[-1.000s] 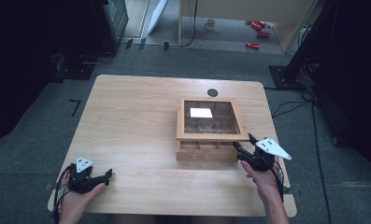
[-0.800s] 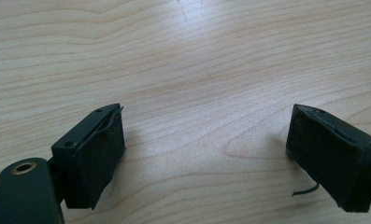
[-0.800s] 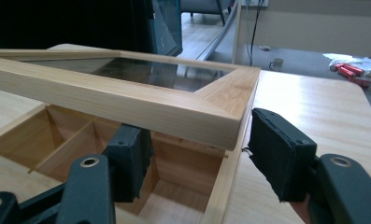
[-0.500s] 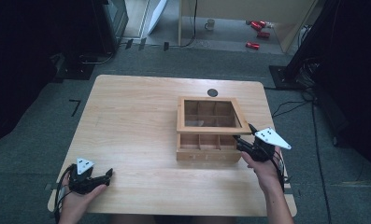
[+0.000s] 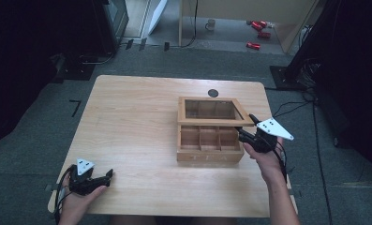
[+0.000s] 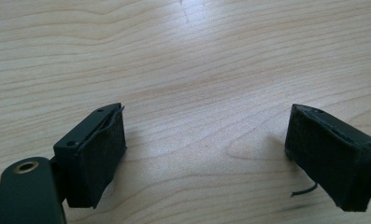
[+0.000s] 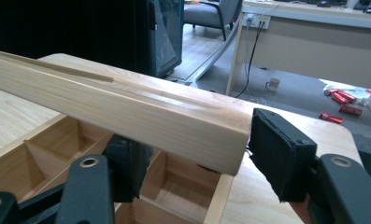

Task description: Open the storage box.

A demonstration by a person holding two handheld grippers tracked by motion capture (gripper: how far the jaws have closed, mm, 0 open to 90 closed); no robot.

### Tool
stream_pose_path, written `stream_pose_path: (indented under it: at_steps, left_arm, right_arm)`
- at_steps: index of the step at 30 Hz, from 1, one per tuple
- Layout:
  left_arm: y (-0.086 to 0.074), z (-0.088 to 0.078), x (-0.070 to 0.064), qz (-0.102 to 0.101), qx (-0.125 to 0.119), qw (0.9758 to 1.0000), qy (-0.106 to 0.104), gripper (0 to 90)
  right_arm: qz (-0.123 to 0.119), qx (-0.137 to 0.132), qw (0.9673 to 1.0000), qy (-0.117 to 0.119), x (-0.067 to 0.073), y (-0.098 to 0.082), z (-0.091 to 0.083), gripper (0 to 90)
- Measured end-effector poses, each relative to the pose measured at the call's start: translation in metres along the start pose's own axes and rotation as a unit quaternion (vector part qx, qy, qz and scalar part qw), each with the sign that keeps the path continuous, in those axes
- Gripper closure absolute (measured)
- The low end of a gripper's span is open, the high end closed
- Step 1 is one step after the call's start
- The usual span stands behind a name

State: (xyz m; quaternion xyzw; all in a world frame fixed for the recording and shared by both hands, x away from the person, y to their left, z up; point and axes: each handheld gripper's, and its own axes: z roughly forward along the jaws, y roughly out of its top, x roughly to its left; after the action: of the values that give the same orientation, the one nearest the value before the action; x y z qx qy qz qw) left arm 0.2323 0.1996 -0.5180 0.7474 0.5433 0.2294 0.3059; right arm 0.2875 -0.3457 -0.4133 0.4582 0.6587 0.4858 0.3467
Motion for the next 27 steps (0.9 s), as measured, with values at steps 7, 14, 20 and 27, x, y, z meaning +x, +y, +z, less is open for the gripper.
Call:
stream_pose_path:
  at_steps: [7,14,20,27]
  left_arm:
    - [0.000,0.000,0.000,0.000,0.000,1.0000,0.000,12.8]
    - [0.000,0.000,0.000,0.000,0.000,1.0000,0.000,12.8]
    - [0.000,0.000,0.000,0.000,0.000,1.0000,0.000,12.8]
    - [0.000,0.000,0.000,0.000,0.000,1.0000,0.000,12.8]
  right_arm:
    - [-0.012,-0.003,0.9999,0.002,-0.004,0.009,0.006,40.4]
    - [-0.006,-0.013,0.9997,0.019,-0.014,0.016,0.011,43.8]
    - [-0.015,-0.009,0.9996,0.021,-0.020,0.022,0.017,48.5]
    - [0.006,-0.016,0.9996,0.023,-0.030,0.027,0.024,56.1]
